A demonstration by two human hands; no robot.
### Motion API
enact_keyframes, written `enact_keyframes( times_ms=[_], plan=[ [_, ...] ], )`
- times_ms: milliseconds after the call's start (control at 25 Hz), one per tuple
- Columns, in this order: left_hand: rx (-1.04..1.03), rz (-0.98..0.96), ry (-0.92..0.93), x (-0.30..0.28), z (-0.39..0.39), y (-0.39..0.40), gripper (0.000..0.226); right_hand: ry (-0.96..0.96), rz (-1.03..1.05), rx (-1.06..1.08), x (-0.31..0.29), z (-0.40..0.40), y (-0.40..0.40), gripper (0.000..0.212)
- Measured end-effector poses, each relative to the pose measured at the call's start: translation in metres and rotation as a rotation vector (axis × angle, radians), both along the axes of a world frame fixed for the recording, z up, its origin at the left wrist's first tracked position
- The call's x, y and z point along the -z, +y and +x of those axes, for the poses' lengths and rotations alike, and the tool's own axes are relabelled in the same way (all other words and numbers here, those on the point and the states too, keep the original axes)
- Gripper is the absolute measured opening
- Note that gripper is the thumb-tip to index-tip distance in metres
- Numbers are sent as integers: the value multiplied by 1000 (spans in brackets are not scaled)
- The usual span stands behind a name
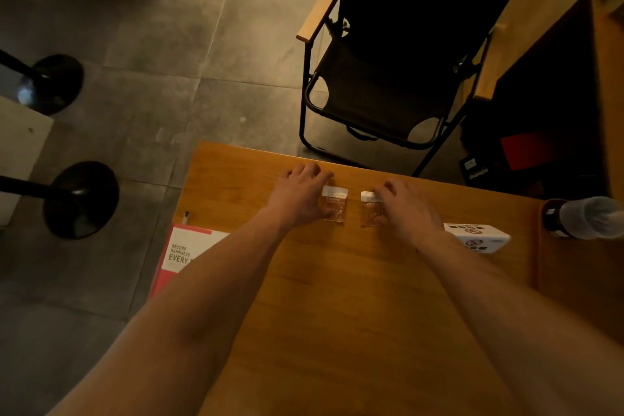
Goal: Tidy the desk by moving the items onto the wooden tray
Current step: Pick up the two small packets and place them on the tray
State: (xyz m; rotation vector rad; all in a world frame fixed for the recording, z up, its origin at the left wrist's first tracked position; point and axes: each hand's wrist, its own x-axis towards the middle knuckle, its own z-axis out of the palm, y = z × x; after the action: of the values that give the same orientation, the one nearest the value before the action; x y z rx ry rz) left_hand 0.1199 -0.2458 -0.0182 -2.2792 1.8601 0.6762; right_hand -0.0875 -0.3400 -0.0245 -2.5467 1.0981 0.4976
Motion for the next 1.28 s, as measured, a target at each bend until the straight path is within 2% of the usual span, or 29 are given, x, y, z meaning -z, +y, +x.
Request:
enact_keyframes(
  times_ms=[120,320,440,520,600,760,1040,1280],
  plan=[
    [-7,-36,-7,3,-5,4,71,-50,-34,14,3,-2,2,57],
    [-88,-48,97,3,-13,6,59,-118,-8,71,3,2,6,46],
    [-143,-74,149,2,-19,11,49,-153,121,201,-1,1,12,34],
    [-185,-78,184,0,-23,15,42,-136,227,286,-4,0,18,37],
    [-258,-49,254,-4,-27,20,34,-101,269,319,-7,-3,24,40],
    [-417,23,407,-16,-35,34,24,-108,332,333,-19,-13,36,29],
    [-695,69,778,-44,-57,70,12,-346,524,588,-52,-37,74,26],
    [-826,115,1027,-74,-84,119,24,-483,585,746,-84,-81,130,26]
  ],
)
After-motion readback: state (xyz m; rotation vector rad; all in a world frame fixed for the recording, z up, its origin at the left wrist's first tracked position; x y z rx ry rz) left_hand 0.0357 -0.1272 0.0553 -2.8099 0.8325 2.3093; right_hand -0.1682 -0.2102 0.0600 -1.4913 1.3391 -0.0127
